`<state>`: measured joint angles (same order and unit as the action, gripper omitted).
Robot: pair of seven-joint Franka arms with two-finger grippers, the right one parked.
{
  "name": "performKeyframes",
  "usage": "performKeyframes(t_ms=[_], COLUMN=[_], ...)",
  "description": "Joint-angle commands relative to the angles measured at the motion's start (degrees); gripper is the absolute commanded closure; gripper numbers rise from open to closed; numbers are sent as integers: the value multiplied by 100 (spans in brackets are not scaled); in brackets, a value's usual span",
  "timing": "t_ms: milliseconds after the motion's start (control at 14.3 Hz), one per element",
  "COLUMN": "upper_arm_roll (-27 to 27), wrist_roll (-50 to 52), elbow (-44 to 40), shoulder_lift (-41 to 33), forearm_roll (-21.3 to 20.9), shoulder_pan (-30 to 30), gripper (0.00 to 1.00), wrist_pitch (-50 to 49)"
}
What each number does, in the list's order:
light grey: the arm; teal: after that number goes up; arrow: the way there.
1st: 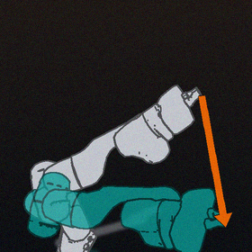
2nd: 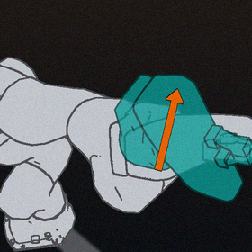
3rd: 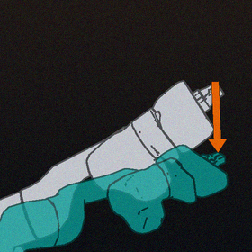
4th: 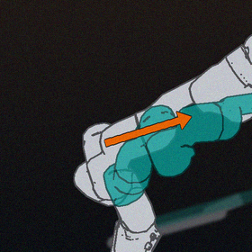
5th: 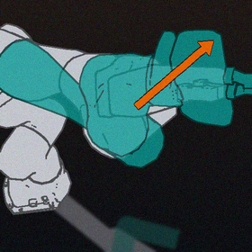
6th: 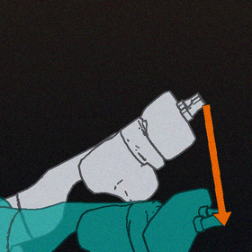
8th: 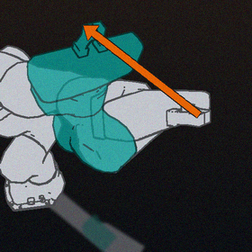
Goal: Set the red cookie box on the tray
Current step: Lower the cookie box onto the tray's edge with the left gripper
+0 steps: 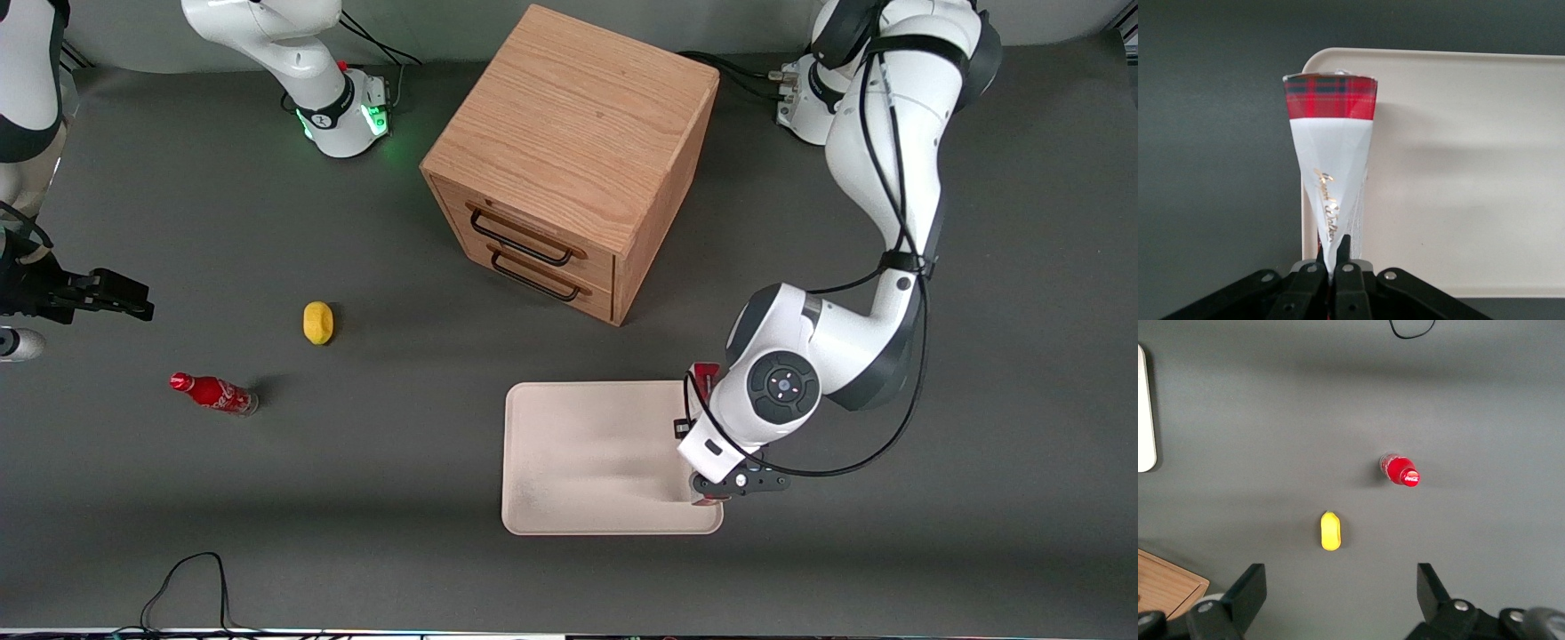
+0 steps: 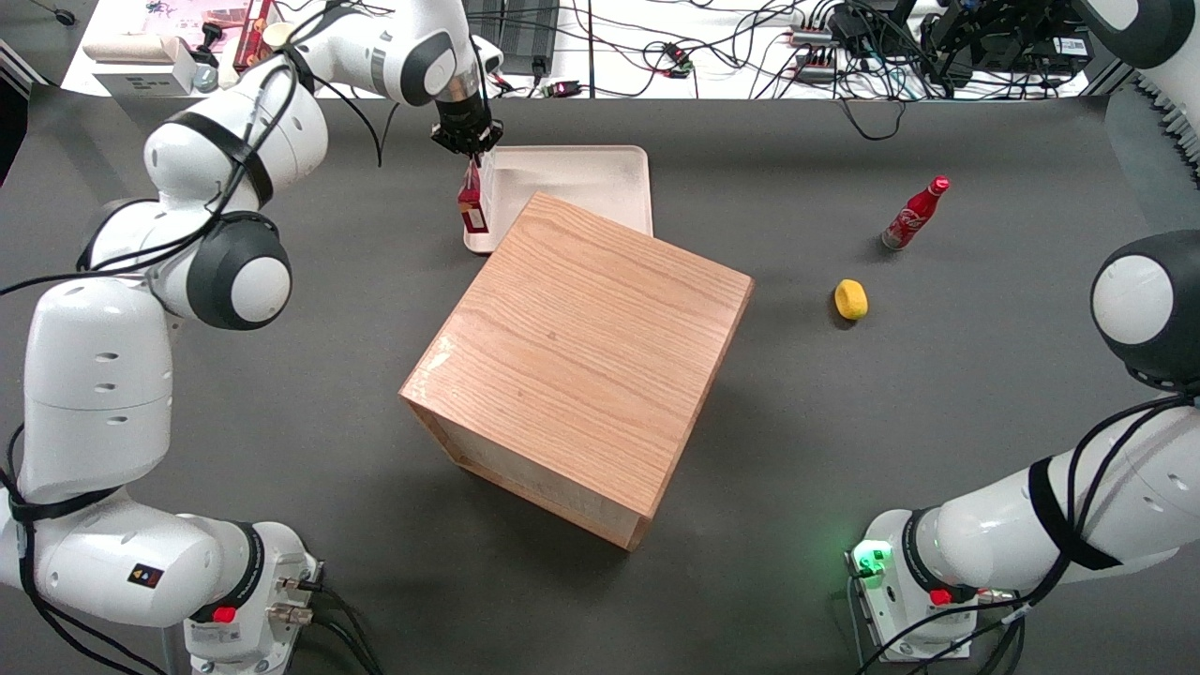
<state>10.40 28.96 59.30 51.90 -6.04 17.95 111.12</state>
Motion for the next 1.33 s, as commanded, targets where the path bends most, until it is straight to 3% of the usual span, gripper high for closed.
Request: performKeyframes(t_ms=[0, 489, 559, 629, 699, 978, 1258], upper_arm_roll=[-82, -152, -152, -152, -152, -135, -91], wrist_roll=[-49, -40, -40, -31, -31, -14, 249], elbow=[-217, -208, -208, -208, -208, -208, -208], shoulder_lift=[242, 453, 453, 453, 444, 199, -538], forearm_roll=[-134, -309, -345, -415, -520, -521, -477], shoulder_pan=[112, 218, 218, 235, 261, 253, 262], gripper=[100, 99, 49, 16, 0, 0, 0], wrist_pitch=[128, 445, 445, 454, 445, 96, -1072])
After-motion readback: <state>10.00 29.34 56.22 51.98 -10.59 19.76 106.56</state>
